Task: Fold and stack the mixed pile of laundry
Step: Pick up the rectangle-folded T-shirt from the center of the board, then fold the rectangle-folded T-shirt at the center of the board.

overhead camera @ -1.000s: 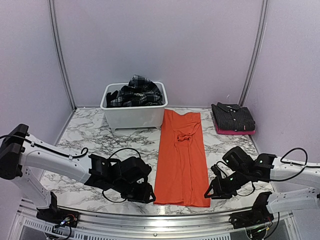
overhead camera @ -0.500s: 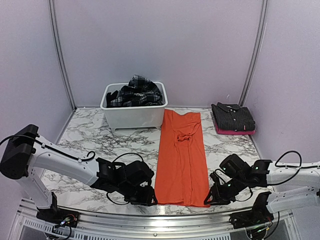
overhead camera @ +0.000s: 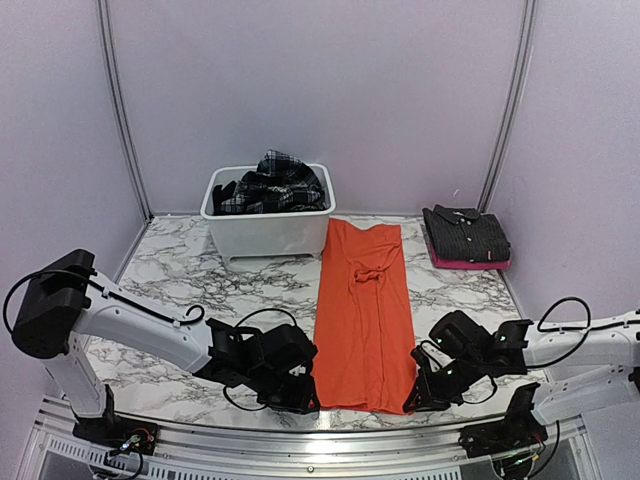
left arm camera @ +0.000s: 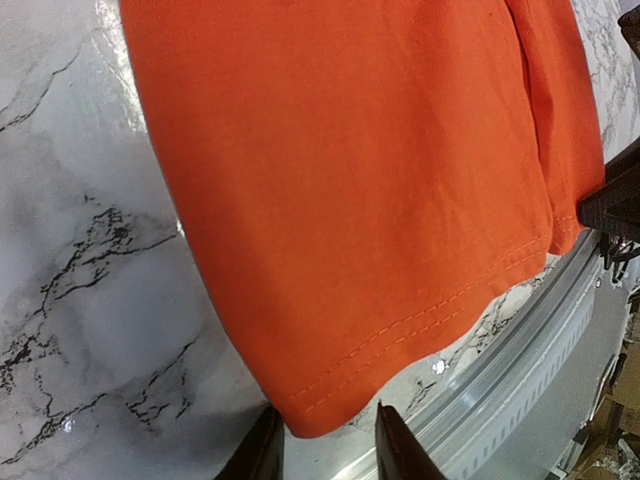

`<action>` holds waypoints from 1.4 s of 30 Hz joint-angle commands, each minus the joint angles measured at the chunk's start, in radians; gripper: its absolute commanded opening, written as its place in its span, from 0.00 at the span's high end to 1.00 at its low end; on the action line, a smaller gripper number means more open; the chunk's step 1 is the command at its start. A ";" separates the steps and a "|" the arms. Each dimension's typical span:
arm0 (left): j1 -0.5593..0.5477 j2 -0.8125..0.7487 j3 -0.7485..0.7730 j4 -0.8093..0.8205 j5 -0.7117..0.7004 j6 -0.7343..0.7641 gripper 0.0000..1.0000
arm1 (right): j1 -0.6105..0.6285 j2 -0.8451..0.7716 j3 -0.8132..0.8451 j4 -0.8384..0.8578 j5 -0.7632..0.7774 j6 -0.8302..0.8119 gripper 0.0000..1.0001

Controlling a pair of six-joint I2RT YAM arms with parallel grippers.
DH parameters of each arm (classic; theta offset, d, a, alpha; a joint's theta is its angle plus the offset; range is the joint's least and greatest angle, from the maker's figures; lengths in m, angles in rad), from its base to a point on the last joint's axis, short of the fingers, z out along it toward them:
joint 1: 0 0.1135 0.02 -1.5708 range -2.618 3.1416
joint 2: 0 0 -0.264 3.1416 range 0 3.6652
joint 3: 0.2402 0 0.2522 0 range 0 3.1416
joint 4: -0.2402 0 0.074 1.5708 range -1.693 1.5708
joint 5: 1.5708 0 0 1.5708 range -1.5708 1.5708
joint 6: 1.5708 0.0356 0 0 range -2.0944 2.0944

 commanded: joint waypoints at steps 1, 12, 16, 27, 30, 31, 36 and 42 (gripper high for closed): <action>-0.004 0.047 0.037 0.000 0.008 0.030 0.75 | 0.011 0.016 0.026 0.024 0.008 0.010 0.87; -0.036 0.004 0.043 -0.030 0.039 0.093 1.00 | 0.147 0.019 0.065 0.050 0.027 0.082 1.00; -0.082 -0.053 0.052 -0.085 0.041 0.119 1.00 | 0.293 -0.022 0.078 0.034 0.066 0.210 1.00; 0.018 -0.098 0.116 -0.134 0.022 0.148 1.00 | 0.110 -0.041 0.237 -0.100 0.135 0.064 1.00; 0.090 -0.081 0.149 -0.138 0.042 0.175 1.00 | 0.024 0.022 0.284 -0.104 0.127 -0.017 1.00; 0.110 -0.072 0.166 -0.143 0.044 0.188 1.00 | -0.009 0.045 0.301 -0.108 0.128 -0.043 1.00; 0.202 0.006 0.283 -0.186 0.066 0.269 1.00 | -0.176 0.124 0.375 -0.108 0.106 -0.177 1.00; 0.306 0.117 0.425 -0.219 0.093 0.321 1.00 | -0.348 0.267 0.500 -0.102 0.073 -0.322 1.00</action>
